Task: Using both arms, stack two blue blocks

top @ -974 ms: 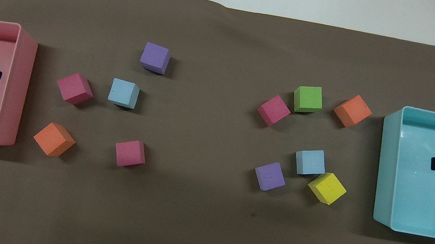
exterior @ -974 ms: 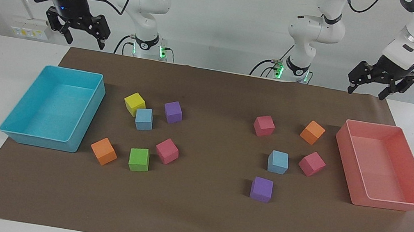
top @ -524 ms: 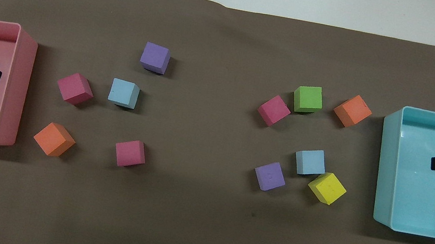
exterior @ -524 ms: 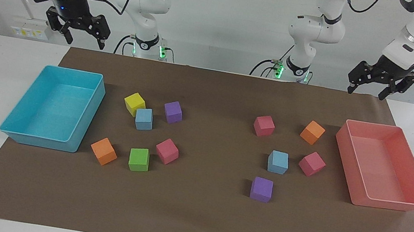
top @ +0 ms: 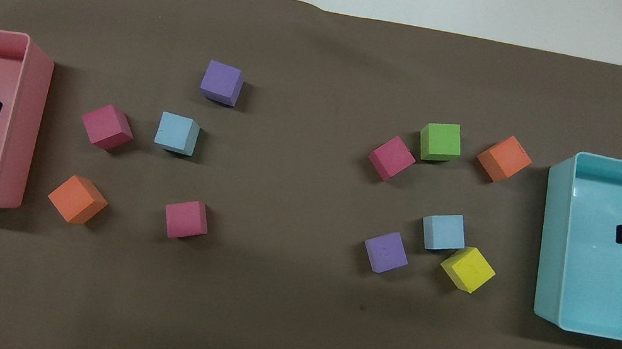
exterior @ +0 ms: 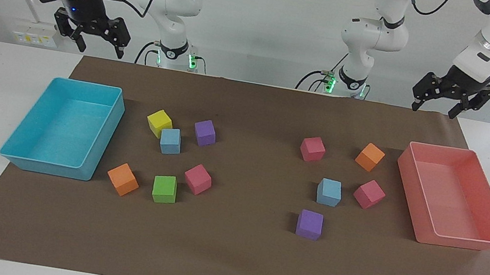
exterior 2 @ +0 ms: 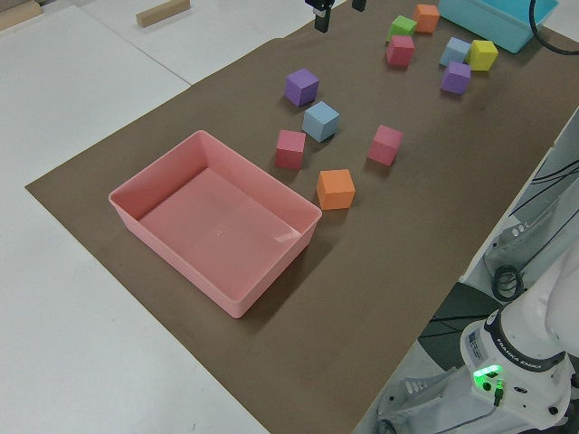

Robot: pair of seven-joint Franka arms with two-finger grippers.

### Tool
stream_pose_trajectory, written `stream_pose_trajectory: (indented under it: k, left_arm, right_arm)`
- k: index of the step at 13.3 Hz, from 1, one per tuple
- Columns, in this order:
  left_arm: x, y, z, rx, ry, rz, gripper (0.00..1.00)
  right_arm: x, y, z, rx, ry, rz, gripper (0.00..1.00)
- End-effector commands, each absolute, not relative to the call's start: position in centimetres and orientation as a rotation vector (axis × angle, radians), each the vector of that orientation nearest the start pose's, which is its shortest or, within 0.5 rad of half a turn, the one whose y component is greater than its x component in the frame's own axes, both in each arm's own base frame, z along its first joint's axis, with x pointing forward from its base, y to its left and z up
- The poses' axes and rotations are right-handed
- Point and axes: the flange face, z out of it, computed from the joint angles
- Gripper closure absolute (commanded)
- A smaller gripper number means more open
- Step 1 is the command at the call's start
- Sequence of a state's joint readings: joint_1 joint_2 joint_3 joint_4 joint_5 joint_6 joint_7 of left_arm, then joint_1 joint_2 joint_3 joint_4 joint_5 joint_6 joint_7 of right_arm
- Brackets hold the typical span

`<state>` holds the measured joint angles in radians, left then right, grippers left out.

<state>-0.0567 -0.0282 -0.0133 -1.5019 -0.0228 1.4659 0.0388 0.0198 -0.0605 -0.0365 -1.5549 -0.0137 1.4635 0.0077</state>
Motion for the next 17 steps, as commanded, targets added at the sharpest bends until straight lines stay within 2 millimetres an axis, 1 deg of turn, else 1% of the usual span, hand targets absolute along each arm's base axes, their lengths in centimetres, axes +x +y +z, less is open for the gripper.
stream_pose_trajectory:
  k: [1, 17]
  left_arm:
    - [52.99, -3.77, 66.65, -3.165, 0.172, -0.014, 0.0]
    - [52.92, -4.01, 66.59, -3.165, 0.174, -0.011, 0.0]
  right_arm:
    - [51.92, -1.24, 65.72, -3.152, 0.038, 0.051, 0.0]
    - [52.01, -1.37, 65.57, -3.148, 0.028, 0.047, 0.0]
